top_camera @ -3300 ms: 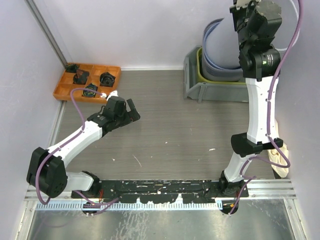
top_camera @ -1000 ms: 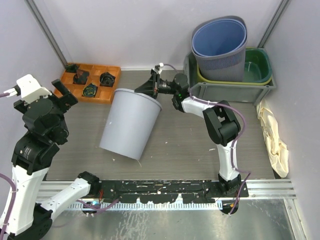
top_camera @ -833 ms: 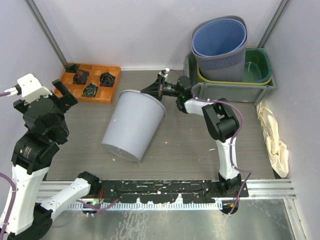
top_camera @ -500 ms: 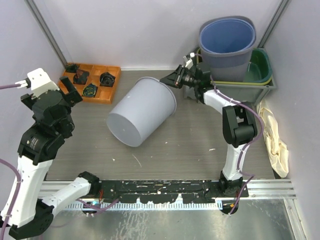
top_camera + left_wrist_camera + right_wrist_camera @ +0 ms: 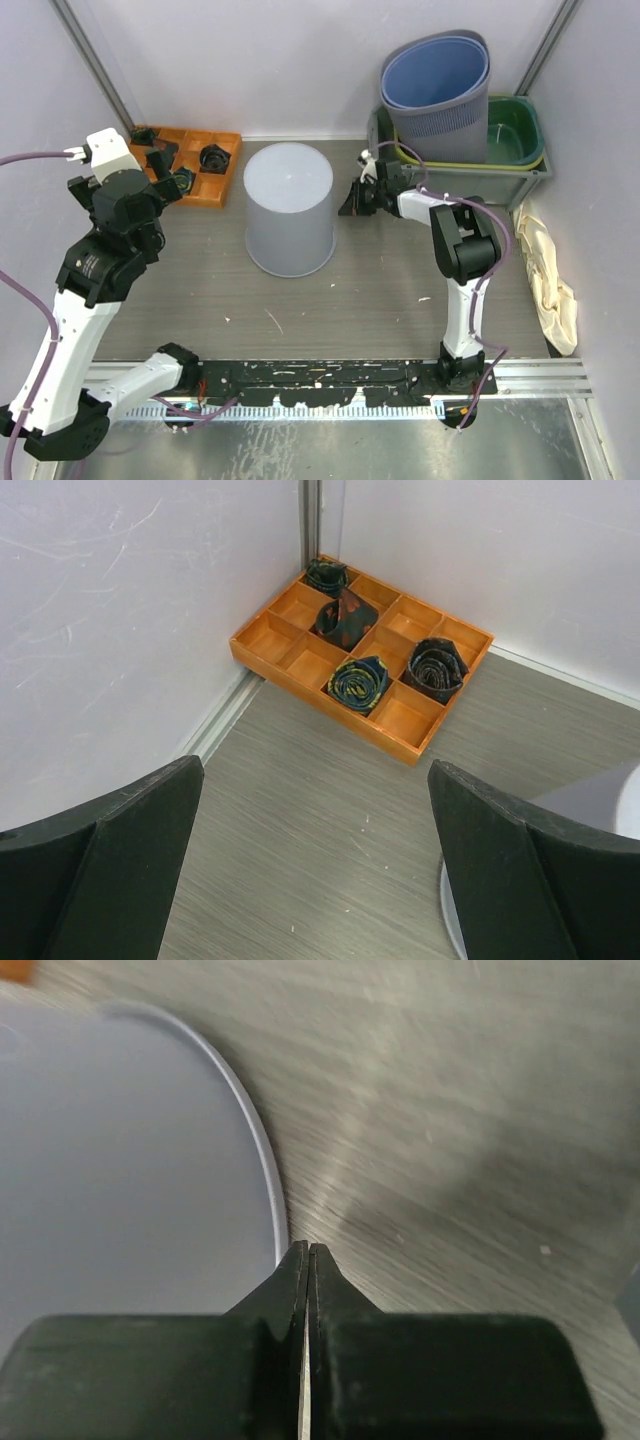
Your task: Turn the large container upside down
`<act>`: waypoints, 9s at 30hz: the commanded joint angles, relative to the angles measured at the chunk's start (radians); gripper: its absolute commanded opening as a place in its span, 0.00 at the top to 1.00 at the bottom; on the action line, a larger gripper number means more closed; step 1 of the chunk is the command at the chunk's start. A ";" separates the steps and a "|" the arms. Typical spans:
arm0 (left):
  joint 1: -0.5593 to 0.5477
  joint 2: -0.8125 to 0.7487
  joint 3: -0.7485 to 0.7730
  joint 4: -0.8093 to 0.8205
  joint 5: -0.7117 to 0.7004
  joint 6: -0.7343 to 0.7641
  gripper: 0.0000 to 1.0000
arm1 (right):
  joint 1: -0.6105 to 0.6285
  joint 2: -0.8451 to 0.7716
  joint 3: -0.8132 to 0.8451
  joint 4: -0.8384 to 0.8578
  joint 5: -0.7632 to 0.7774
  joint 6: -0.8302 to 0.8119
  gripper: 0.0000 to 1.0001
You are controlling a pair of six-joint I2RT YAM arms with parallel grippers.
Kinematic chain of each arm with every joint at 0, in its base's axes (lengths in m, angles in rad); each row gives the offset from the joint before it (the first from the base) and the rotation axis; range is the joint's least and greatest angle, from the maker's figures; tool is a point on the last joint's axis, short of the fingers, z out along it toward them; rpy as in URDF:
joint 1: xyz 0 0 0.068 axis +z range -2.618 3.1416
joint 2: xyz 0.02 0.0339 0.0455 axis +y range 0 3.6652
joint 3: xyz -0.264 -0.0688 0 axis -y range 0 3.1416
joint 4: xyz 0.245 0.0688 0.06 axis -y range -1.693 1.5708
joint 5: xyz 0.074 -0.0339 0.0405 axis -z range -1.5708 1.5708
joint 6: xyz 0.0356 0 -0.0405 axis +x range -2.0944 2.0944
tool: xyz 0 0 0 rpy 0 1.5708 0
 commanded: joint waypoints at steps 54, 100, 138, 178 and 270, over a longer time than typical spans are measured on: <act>-0.341 0.210 0.029 0.243 0.398 0.042 0.02 | 0.408 -0.206 0.661 -0.498 0.700 -1.090 0.00; 0.109 0.393 -0.360 0.312 0.563 -0.347 0.02 | -0.107 0.029 1.190 -0.936 0.479 -0.599 0.00; 0.147 0.442 -0.418 0.353 0.641 -0.354 0.02 | 0.022 -0.053 0.873 -1.043 1.093 -0.884 0.22; 0.151 0.490 -0.367 0.329 0.645 -0.370 0.02 | -0.261 0.206 0.493 -0.701 1.478 -1.026 0.52; 0.152 0.486 -0.288 0.267 0.654 -0.326 1.00 | -0.512 -0.408 1.574 -0.779 0.461 -0.660 1.00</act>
